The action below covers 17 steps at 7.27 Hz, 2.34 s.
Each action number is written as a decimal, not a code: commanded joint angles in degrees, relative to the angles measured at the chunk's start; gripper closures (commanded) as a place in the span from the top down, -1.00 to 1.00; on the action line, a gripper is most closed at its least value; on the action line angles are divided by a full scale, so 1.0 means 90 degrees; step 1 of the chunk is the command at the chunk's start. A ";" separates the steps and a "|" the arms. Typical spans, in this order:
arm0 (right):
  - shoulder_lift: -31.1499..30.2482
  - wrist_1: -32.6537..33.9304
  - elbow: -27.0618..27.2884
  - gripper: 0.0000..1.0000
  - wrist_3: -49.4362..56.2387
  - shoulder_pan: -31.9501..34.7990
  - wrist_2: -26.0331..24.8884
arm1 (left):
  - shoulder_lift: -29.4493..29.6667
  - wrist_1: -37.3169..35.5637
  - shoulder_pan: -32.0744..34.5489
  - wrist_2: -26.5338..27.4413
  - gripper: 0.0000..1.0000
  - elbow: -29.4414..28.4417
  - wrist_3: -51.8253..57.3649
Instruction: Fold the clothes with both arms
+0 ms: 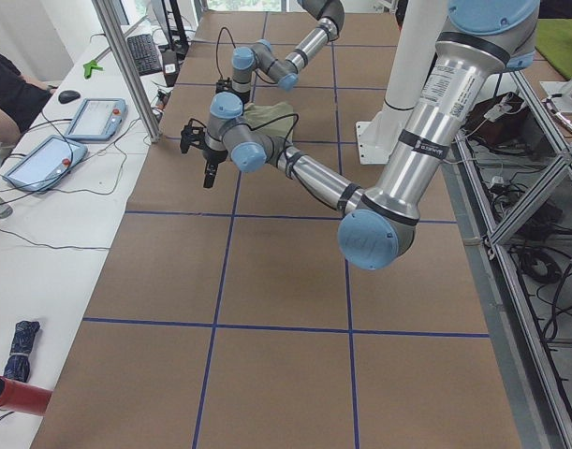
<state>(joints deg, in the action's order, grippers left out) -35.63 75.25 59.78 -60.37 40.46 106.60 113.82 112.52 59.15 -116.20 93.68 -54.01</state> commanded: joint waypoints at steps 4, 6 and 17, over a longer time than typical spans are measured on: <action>0.0092 -0.0207 -0.0158 1.00 0.0679 0.0843 0.0633 | 0.0000 -0.0003 0.0020 -0.0018 1.00 -0.0028 0.0082; -0.1053 -0.0100 0.0822 1.00 0.1605 0.1681 0.1610 | -0.0378 0.0017 0.0369 -0.0386 1.00 0.0000 0.1032; -0.5210 0.1403 0.3143 1.00 0.6855 0.4897 0.2325 | -0.2909 -0.0760 0.2412 -0.1216 1.00 0.0225 0.5015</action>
<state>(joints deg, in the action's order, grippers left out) -81.39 87.12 87.92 1.78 82.84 127.58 88.69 108.85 80.66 -124.80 95.25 -8.77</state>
